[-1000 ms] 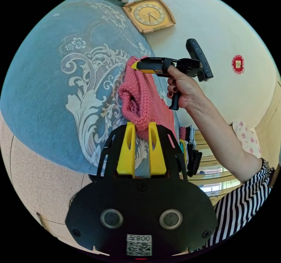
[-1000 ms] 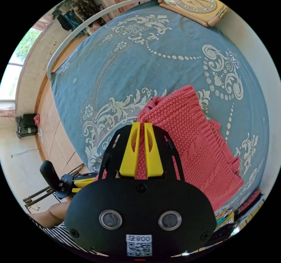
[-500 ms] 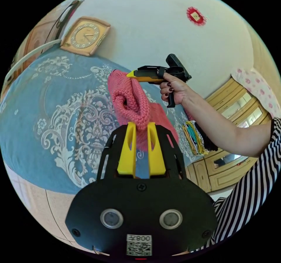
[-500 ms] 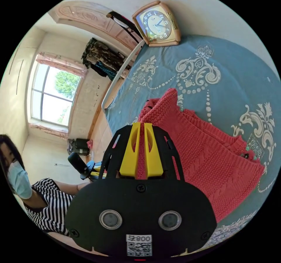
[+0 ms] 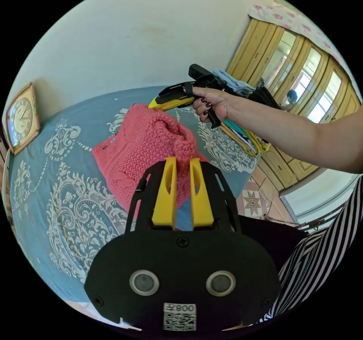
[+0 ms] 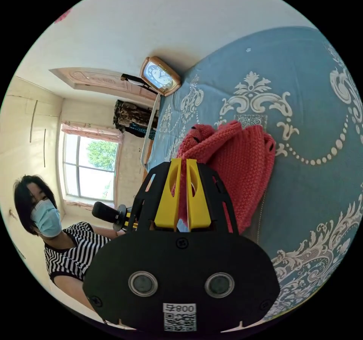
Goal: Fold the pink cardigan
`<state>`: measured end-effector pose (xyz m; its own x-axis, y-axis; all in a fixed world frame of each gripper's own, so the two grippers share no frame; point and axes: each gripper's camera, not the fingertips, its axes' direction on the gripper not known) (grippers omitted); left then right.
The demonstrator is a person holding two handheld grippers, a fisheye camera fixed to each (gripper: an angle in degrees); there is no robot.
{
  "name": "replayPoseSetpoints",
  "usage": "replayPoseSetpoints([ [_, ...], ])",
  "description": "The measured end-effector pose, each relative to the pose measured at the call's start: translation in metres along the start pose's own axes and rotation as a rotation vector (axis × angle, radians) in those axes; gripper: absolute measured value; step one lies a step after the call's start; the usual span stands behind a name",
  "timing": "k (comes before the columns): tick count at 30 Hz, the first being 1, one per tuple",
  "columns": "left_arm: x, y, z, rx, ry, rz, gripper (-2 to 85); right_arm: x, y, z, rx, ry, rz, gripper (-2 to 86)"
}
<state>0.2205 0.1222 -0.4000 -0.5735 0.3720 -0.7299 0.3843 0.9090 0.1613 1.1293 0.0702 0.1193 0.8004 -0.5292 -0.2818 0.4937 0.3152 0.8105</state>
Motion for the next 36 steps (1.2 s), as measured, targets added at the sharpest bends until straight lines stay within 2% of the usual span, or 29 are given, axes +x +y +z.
replayPoseSetpoints([
  [5,0.066,-0.009,0.096,-0.168,-0.070,0.141,5.8,0.085,0.053,-0.025,0.006,-0.013,0.099,1.2],
  [8,0.094,-0.007,0.138,-0.236,-0.126,0.203,5.8,0.118,0.088,-0.043,0.077,-0.067,0.135,0.5],
  [13,0.131,-0.003,0.180,-0.282,-0.285,0.309,5.6,0.112,0.139,-0.070,0.175,-0.062,0.042,0.1],
  [15,0.139,-0.001,0.190,-0.290,-0.330,0.338,5.5,0.093,0.154,-0.062,0.130,-0.049,-0.048,0.1],
  [18,0.144,0.001,0.204,-0.300,-0.366,0.377,5.3,0.078,0.171,-0.023,-0.063,0.056,-0.127,0.1],
  [20,0.141,0.004,0.209,-0.304,-0.392,0.404,5.3,0.095,0.183,0.002,-0.172,0.208,-0.098,0.1],
  [24,0.121,0.010,0.192,-0.285,-0.385,0.388,4.2,0.119,0.202,-0.001,-0.137,0.143,-0.051,0.2],
  [27,0.078,0.017,0.147,-0.216,-0.230,0.259,2.6,0.130,0.220,-0.005,-0.144,0.198,-0.047,0.3],
  [29,0.021,0.030,0.099,-0.106,-0.131,0.075,2.9,0.140,0.236,-0.009,-0.138,0.233,-0.029,0.6],
  [33,-0.090,0.061,0.051,-0.011,-0.028,-0.288,6.8,0.157,0.267,-0.010,-0.140,0.269,0.024,1.7],
  [35,-0.165,0.089,0.045,0.024,0.142,-0.514,10.5,0.161,0.289,-0.019,-0.053,0.177,0.031,3.9],
  [36,-0.182,0.097,0.046,0.041,0.195,-0.563,11.4,0.162,0.295,-0.023,-0.024,0.157,0.037,4.9],
])
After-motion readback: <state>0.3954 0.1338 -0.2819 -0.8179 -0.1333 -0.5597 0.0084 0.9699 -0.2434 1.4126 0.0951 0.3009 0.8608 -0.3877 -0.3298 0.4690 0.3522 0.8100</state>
